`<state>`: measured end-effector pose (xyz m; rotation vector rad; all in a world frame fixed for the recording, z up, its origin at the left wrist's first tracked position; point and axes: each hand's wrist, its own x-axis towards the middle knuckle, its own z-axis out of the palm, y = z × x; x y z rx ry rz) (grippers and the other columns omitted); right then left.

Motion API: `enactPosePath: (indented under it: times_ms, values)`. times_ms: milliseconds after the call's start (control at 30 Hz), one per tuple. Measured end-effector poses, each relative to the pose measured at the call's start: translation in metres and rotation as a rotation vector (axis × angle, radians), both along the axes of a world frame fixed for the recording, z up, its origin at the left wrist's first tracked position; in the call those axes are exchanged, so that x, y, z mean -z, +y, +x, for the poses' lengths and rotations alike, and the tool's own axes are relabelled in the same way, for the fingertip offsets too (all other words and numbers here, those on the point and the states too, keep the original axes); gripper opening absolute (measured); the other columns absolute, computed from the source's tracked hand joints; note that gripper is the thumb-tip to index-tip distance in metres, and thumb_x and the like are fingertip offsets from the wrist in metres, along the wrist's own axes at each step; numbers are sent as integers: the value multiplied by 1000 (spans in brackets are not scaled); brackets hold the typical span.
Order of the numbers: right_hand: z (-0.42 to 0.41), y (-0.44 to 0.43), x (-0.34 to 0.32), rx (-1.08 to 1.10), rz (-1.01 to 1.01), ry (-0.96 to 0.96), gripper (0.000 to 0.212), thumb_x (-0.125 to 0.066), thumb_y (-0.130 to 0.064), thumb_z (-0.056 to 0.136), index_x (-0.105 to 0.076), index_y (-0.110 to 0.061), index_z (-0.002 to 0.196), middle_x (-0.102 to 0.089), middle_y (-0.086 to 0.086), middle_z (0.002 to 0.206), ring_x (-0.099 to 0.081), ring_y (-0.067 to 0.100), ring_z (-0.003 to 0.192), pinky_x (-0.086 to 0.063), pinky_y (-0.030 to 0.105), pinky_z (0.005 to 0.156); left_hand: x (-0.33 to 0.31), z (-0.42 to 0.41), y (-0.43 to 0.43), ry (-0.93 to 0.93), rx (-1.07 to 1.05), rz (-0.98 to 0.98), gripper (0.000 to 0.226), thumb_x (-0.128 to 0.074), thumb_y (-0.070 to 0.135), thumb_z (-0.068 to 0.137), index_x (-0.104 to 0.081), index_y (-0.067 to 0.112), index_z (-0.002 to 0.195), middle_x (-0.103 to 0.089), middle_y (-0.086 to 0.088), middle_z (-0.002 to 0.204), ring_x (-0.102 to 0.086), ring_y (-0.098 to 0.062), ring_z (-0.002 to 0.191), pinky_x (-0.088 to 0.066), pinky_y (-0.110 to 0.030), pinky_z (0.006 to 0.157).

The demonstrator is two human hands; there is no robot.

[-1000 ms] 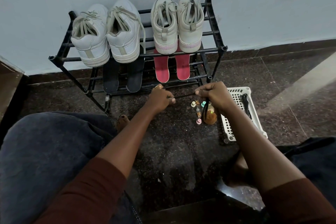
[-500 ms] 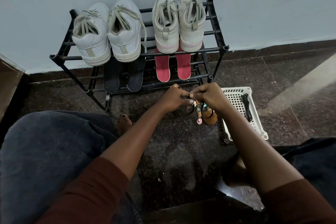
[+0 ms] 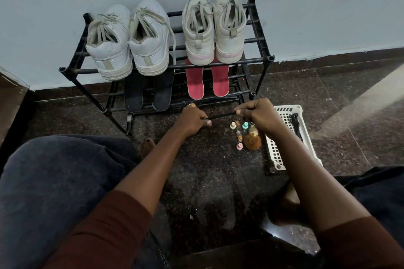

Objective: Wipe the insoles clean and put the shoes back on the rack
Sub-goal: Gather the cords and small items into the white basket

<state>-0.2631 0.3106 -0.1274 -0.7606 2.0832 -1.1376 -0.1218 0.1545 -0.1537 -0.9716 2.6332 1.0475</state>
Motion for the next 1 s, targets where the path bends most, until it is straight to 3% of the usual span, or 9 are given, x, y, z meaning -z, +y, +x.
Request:
enactPosePath:
  times_ms: [133,267,433,567,633,700,800,900,1000]
  values:
    - [9,-5,-1,-47,10,20,8,-67,-12,83,-74,-15,82,-68,-1,70,-57,6,64,-44,26,63,-7,-7,16,29,56,88,50,-72,35,81,-61,19,126,-34,-23,143,-32,-34,134,-33,-35,103]
    - [16,-8,0,-95,30,52,12,-68,-9,80,-75,-18,79,-71,-1,72,-58,4,63,-44,20,60,-6,-13,26,114,109,173,23,-64,28,89,-72,11,102,-55,-21,105,-35,-31,129,-28,-23,81]
    - [9,-2,-2,-70,49,53,7,-69,-12,81,-74,-14,85,-70,-4,78,-58,3,65,-42,18,60,-5,-10,18,87,97,122,18,-59,25,92,-73,15,95,-57,-15,109,-36,-26,126,-32,-26,88]
    - [2,1,-5,-10,53,78,9,-65,-13,84,-74,-12,86,-64,-6,63,-53,2,54,-40,17,54,-1,-6,10,89,49,94,19,-59,26,92,-72,14,99,-64,-12,115,-31,-30,132,-31,-28,92]
    - [1,0,-7,-15,93,144,9,-64,-14,85,-73,-15,86,-65,-3,65,-54,2,55,-38,13,51,3,-1,9,141,-1,156,26,-60,29,92,-63,24,117,-55,-8,128,-33,-26,133,-29,-26,92]
    - [1,-3,-11,-45,157,247,10,-63,-13,86,-73,-16,88,-68,2,75,-59,7,65,-41,15,56,2,2,14,273,-94,359,55,-59,23,92,-34,39,139,-40,1,134,-42,-16,118,-35,-30,89]
    - [5,-9,-18,-128,250,410,13,-60,-13,88,-72,-13,92,-70,10,85,-64,22,78,-50,26,68,4,-6,17,388,-363,582,69,-48,7,94,-11,30,148,-47,-1,115,-53,-17,86,-44,-38,69]
    - [11,-16,-26,-219,281,521,14,-60,-14,87,-73,-17,93,-70,10,93,-63,25,87,-51,31,78,2,-11,21,465,-396,677,25,-36,6,100,-51,14,118,-44,-2,82,-35,-9,59,-31,-20,50]
    - [19,-21,-31,-269,262,546,15,-64,-13,83,-74,-21,91,-70,8,92,-63,24,85,-51,30,76,-1,-13,32,564,-388,683,32,-29,10,104,-57,14,89,-46,0,70,-37,-8,59,-31,-16,51]
